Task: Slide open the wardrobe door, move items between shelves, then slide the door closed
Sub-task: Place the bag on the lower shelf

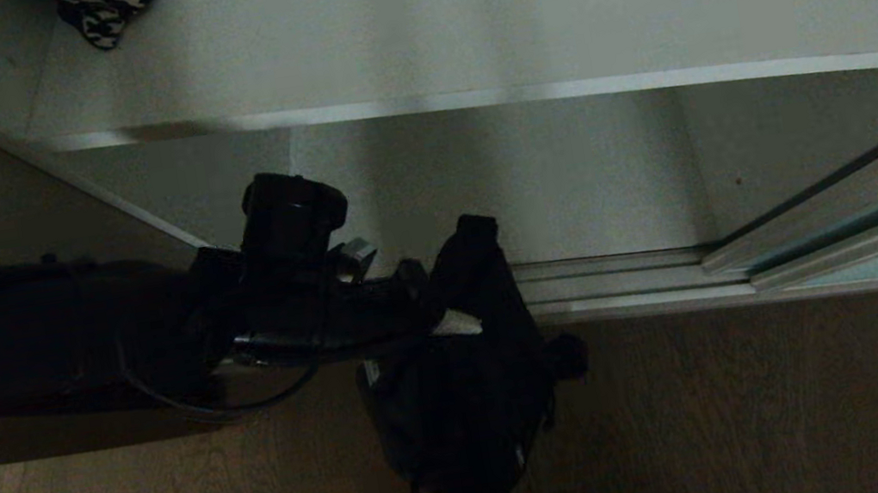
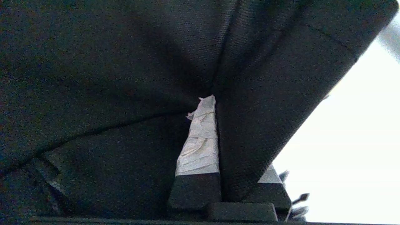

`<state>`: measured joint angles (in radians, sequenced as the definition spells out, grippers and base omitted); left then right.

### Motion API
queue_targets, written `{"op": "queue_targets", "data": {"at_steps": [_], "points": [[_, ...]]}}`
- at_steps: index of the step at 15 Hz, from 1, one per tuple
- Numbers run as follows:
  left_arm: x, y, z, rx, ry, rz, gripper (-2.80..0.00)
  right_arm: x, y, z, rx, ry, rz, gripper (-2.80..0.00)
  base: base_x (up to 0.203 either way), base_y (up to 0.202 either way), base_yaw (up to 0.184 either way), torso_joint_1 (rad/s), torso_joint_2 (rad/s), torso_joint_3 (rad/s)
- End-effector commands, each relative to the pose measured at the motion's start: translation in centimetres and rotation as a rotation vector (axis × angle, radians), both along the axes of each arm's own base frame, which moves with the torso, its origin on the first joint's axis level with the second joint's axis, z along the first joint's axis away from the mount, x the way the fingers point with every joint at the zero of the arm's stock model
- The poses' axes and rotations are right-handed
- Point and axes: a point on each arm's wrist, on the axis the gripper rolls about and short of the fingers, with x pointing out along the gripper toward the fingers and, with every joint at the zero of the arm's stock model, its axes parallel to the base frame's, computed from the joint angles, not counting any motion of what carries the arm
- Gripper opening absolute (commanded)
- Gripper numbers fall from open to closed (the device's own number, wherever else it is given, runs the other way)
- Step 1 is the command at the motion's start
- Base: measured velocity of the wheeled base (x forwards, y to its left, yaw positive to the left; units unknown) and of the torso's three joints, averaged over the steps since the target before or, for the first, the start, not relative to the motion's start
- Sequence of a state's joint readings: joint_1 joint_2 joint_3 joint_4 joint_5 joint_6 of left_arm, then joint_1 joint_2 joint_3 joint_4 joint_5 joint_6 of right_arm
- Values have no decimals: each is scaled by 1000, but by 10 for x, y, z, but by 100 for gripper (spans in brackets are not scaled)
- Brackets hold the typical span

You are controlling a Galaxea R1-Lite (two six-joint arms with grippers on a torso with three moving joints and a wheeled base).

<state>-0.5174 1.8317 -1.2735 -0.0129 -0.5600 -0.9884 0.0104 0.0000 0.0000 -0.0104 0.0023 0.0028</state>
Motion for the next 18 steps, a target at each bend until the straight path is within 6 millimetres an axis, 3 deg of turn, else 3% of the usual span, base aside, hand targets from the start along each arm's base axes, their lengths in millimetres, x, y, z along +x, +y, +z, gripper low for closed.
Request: {"op": "queue_targets", "data": {"at_steps": [1,4,9,13,15,18], "points": [[14,2,11,-58,-33,41,-280,0,0,0,0,-2,1,-280,0,0,0,0,0,0],[34,18,27,-125,-42,132,-280,0,0,0,0,-3,1,-280,0,0,0,0,0,0],[82,24,12,-144,-9,211,-280,0,0,0,0,-3,1,-280,0,0,0,0,0,0],[114,23,23,-228,-17,250,-280,0,0,0,-1,-3,1,-280,-26,0,1,0,-2,4],[117,26,31,-270,5,254,-280,0,0,0,0,-3,1,-280,-63,0,2,-2,1,4],[108,28,21,-240,62,256,-280,0,0,0,0,-3,1,-280,-40,0,0,2,0,0]]}}
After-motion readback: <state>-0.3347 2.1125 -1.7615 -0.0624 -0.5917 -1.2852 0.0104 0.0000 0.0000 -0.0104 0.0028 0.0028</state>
